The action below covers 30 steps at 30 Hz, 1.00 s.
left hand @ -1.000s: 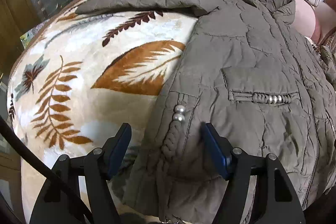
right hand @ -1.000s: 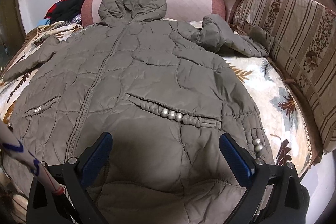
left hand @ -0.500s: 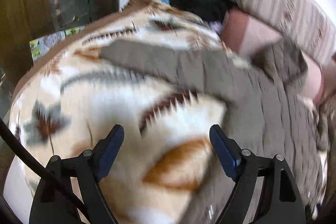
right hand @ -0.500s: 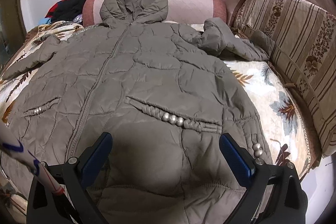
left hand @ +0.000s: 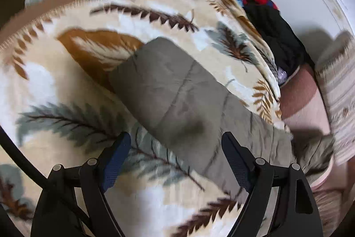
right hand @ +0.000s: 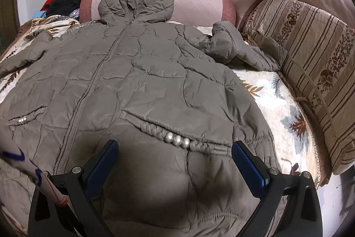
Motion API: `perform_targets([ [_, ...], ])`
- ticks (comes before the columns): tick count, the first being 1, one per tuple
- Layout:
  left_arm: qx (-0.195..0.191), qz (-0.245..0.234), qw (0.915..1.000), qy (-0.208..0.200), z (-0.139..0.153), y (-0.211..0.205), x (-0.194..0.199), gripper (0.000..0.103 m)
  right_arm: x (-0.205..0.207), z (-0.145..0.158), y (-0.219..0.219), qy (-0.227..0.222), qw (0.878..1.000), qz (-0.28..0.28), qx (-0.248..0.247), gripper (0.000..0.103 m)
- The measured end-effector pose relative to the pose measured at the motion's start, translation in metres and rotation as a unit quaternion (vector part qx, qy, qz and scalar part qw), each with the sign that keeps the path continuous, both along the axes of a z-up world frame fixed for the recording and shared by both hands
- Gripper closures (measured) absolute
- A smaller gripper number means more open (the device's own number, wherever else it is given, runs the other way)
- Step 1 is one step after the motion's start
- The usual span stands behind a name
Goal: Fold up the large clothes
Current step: 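Move the left tool to the sleeve beside it and grasp the cuff, then lift the sleeve with the left tool, lay it across the jacket body, release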
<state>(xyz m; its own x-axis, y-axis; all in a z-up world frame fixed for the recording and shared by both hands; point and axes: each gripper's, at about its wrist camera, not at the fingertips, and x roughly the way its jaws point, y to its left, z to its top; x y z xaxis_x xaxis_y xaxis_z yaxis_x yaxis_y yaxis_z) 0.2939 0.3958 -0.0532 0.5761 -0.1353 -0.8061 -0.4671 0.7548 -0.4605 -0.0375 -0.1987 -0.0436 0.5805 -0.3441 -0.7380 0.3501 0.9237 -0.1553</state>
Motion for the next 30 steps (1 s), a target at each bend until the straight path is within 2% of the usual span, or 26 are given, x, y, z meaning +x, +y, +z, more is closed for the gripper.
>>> perform_targets([
  [3,-0.036,0.008,0.9993,-0.004,-0.015,0.009,0.015,0.02,0.006,-0.002,0.002,0.005,1.0,0.002,-0.005,0.0],
  [5,-0.041,0.015,0.999,0.002,-0.022,0.013,0.022,0.023,0.01,-0.005,0.004,0.011,1.0,0.003,-0.013,0.0],
  [6,-0.038,0.019,0.9991,0.006,-0.024,0.014,0.024,0.04,0.012,-0.007,0.005,0.014,1.0,0.003,-0.017,0.0],
  [8,-0.007,0.028,0.9992,0.028,-0.026,0.014,0.026,0.065,0.014,-0.009,0.005,0.018,1.0,0.002,-0.022,0.0],
  [9,-0.005,0.028,0.9991,0.032,-0.024,0.015,0.024,0.074,0.015,-0.009,0.005,0.018,1.0,0.0,-0.025,0.0],
  [12,0.015,0.021,0.999,0.036,-0.007,0.014,0.02,0.086,0.016,-0.011,0.007,0.016,0.999,-0.001,-0.037,0.0],
  [15,0.058,0.01,0.9982,0.013,0.031,0.002,0.012,0.09,0.015,-0.011,0.011,0.014,0.999,0.005,-0.049,0.0],
  [19,0.115,-0.038,0.9917,-0.042,0.094,-0.044,-0.003,0.091,0.008,-0.007,0.012,0.0,0.999,0.016,-0.039,0.0],
  [22,0.132,-0.095,0.9832,-0.082,0.131,-0.093,-0.016,0.091,0.002,-0.002,0.012,-0.012,0.999,0.02,-0.03,0.0],
  [24,0.137,-0.146,0.9735,-0.111,0.153,-0.141,-0.028,0.092,-0.004,0.004,0.01,-0.025,0.999,0.02,-0.023,0.0],
  [27,0.132,-0.205,0.9605,-0.134,0.161,-0.203,-0.039,0.092,-0.013,0.013,0.008,-0.042,0.999,0.017,-0.015,0.0],
  [30,0.123,-0.266,0.9457,-0.14,0.149,-0.267,-0.055,0.092,-0.021,0.019,0.001,-0.053,0.999,0.008,-0.009,0.0],
])
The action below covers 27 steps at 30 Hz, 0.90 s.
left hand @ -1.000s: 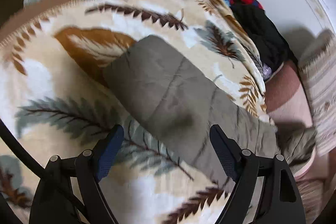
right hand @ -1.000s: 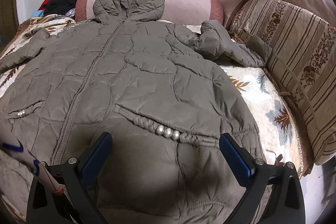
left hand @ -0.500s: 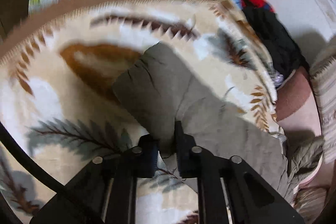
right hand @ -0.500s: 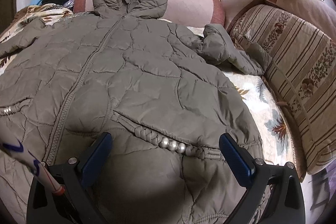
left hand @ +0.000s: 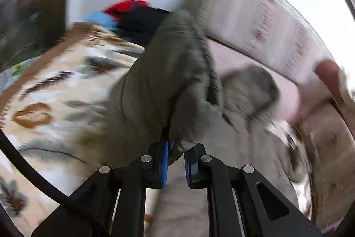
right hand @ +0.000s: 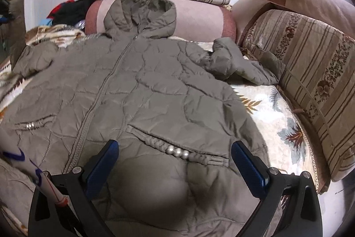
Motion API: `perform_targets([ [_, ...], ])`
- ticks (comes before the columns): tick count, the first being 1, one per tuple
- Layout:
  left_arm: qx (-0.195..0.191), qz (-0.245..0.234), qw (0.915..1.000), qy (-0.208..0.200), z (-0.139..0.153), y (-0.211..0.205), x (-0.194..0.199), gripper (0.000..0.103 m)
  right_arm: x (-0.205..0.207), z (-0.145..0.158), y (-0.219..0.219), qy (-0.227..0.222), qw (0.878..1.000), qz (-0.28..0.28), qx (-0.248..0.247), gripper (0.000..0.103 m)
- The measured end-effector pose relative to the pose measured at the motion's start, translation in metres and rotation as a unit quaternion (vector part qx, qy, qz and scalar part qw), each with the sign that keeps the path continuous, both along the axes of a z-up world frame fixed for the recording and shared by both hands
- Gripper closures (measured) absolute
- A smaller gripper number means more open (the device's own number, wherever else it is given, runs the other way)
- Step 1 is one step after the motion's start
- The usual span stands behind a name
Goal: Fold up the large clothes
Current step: 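Lift the sleeve with the left tool, lay it across the jacket body, release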
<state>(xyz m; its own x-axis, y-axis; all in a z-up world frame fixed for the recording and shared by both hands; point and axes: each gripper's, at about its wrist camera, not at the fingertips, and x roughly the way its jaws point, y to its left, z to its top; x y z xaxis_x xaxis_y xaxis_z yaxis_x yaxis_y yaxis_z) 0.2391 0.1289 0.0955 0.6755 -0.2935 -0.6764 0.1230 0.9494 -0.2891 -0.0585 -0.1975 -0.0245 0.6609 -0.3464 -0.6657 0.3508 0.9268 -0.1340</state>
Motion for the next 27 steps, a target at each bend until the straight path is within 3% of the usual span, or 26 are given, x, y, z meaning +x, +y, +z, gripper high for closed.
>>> perform_targets([
  [6,0.022,-0.068,0.996,0.054,-0.068,-0.086,-0.018,0.092,-0.015,0.006,-0.016,-0.011,1.0,-0.021,0.011,0.0],
  [10,0.055,-0.08,0.9914,0.088,-0.113,-0.114,-0.028,0.088,-0.019,0.005,-0.024,-0.008,0.999,-0.032,0.028,0.0],
  [13,0.054,-0.081,0.9894,0.108,-0.131,-0.115,-0.038,0.082,-0.017,0.006,-0.025,-0.001,0.999,-0.029,0.039,0.0],
  [15,0.042,-0.091,0.99,0.099,-0.128,-0.11,-0.054,0.065,-0.013,0.01,-0.023,0.003,0.999,-0.018,0.044,0.0],
  [16,0.034,-0.096,0.9908,0.09,-0.126,-0.106,-0.064,0.046,-0.01,0.012,-0.021,0.005,0.999,-0.01,0.047,0.0],
  [18,0.016,-0.091,0.9934,0.069,-0.119,-0.091,-0.086,0.022,0.0,0.017,-0.017,0.01,0.998,0.011,0.06,0.0],
  [20,0.005,-0.07,0.9969,0.036,-0.113,-0.072,-0.11,0.021,0.017,0.019,-0.014,0.023,0.994,0.038,0.096,0.0],
  [22,0.016,-0.061,0.9978,0.018,-0.115,-0.057,-0.123,0.021,0.04,0.016,-0.013,0.04,0.986,0.062,0.149,0.0],
  [27,0.113,-0.006,0.9931,-0.033,-0.133,-0.037,-0.133,0.02,0.118,-0.004,-0.017,0.081,0.954,0.074,0.278,0.003],
])
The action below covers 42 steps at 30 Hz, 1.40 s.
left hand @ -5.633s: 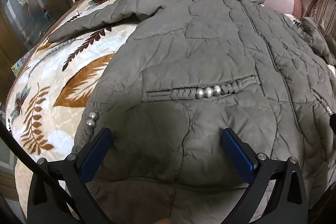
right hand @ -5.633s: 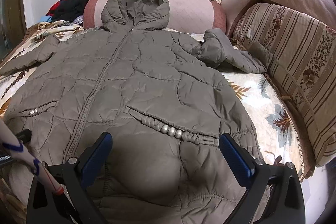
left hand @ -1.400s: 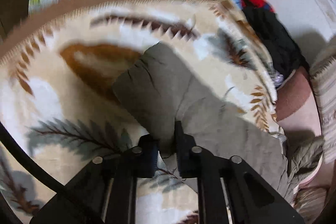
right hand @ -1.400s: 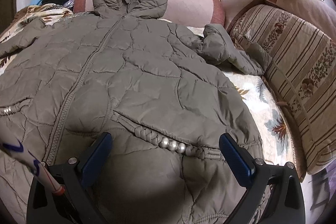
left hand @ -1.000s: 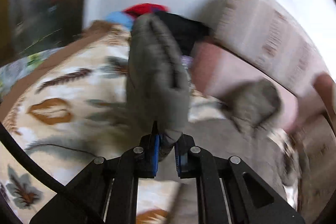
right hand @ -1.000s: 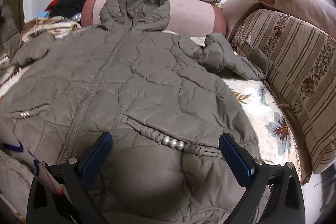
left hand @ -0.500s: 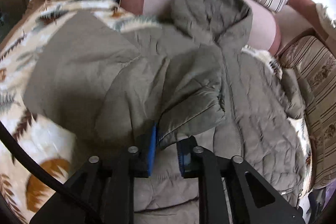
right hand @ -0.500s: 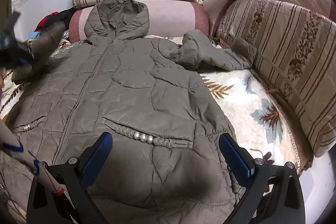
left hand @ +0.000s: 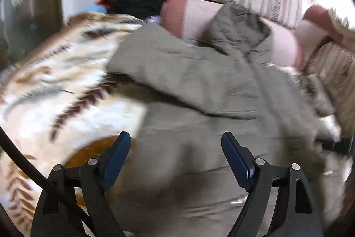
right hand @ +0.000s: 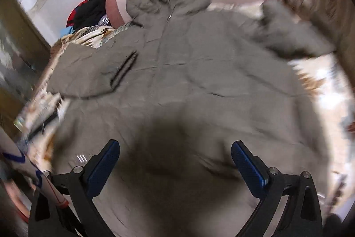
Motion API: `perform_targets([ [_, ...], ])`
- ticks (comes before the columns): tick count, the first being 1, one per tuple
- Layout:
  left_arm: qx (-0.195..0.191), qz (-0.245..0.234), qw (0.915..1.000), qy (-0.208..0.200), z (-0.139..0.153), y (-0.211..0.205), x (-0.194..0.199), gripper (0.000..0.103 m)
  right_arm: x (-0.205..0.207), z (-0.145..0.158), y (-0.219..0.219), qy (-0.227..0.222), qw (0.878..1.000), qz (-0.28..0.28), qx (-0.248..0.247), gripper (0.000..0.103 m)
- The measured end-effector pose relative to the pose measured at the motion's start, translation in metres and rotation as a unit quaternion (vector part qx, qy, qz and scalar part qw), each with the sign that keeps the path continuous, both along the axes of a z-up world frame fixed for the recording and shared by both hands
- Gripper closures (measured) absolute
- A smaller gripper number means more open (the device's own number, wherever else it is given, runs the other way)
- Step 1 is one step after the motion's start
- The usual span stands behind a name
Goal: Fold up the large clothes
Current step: 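Lift the sleeve with the left tool, lay it across the jacket body, release, then reach the right tool to the other sleeve and grasp its cuff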
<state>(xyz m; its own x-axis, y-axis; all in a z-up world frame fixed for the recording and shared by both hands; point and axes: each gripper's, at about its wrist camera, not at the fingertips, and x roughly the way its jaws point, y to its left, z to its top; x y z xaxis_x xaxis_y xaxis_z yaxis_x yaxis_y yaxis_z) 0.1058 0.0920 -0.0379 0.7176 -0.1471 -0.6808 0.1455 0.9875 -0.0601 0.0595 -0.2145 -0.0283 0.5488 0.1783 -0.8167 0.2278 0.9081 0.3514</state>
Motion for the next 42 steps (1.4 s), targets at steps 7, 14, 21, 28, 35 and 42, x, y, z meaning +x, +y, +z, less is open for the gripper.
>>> perform_targets([
  [7,-0.053,-0.019,0.9977,0.038,-0.008,0.012,0.019,0.02,0.111,-0.035,0.024,0.034,0.992,0.006,0.119,0.007],
  [14,-0.071,-0.018,0.9963,0.045,-0.007,0.016,0.025,0.02,0.15,-0.039,0.054,0.035,0.991,-0.001,0.129,0.012],
  [21,-0.092,-0.01,0.993,0.074,-0.016,0.019,0.027,0.021,0.157,-0.036,0.056,0.045,0.985,0.025,0.165,0.062],
  [28,-0.081,-0.002,0.9948,0.061,-0.014,0.019,0.023,0.021,0.154,0.007,0.034,0.012,0.999,0.015,0.045,0.089],
  [35,-0.072,-0.01,0.9953,0.064,-0.014,0.015,0.022,0.02,0.155,0.029,-0.033,0.023,0.987,-0.075,-0.142,0.09],
  [42,-0.05,-0.01,0.9956,0.078,-0.026,0.006,0.028,0.02,0.167,-0.002,-0.072,0.061,0.97,-0.103,-0.212,0.09],
])
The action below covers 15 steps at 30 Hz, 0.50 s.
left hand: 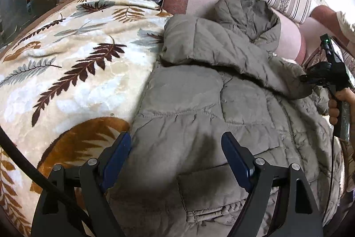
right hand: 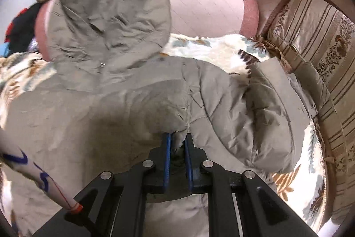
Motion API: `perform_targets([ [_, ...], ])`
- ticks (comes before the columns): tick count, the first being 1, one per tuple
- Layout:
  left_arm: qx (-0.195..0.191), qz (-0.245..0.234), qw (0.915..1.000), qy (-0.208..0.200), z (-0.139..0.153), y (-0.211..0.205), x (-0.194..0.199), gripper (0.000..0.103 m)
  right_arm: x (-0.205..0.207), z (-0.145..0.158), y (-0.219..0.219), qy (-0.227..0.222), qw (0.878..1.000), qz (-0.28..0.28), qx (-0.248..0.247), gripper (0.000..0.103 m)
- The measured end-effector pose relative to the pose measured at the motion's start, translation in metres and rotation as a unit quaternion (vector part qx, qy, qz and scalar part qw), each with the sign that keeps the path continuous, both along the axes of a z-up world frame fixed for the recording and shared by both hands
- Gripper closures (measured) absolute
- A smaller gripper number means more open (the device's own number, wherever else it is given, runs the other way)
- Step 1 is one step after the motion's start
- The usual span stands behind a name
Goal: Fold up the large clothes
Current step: 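Reach the right tool to the other sleeve and grasp its cuff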
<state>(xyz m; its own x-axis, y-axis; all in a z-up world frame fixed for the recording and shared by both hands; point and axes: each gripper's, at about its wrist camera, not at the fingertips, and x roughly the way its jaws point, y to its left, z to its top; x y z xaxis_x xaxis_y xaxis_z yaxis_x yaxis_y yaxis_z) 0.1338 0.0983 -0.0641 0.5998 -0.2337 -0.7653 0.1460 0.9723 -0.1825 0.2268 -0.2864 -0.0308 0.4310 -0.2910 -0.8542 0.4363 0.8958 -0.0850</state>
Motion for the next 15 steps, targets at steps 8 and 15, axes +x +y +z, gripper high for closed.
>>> perform_targets([
  [8,0.03,-0.006,0.9995,0.004,-0.011,-0.01,0.004,0.02,0.012,-0.037,-0.016,0.009,0.999,-0.04,0.003,0.061],
  [15,0.044,-0.004,0.999,-0.01,-0.012,-0.01,-0.004,0.02,-0.043,0.024,-0.028,-0.06,0.998,-0.028,0.018,0.046],
])
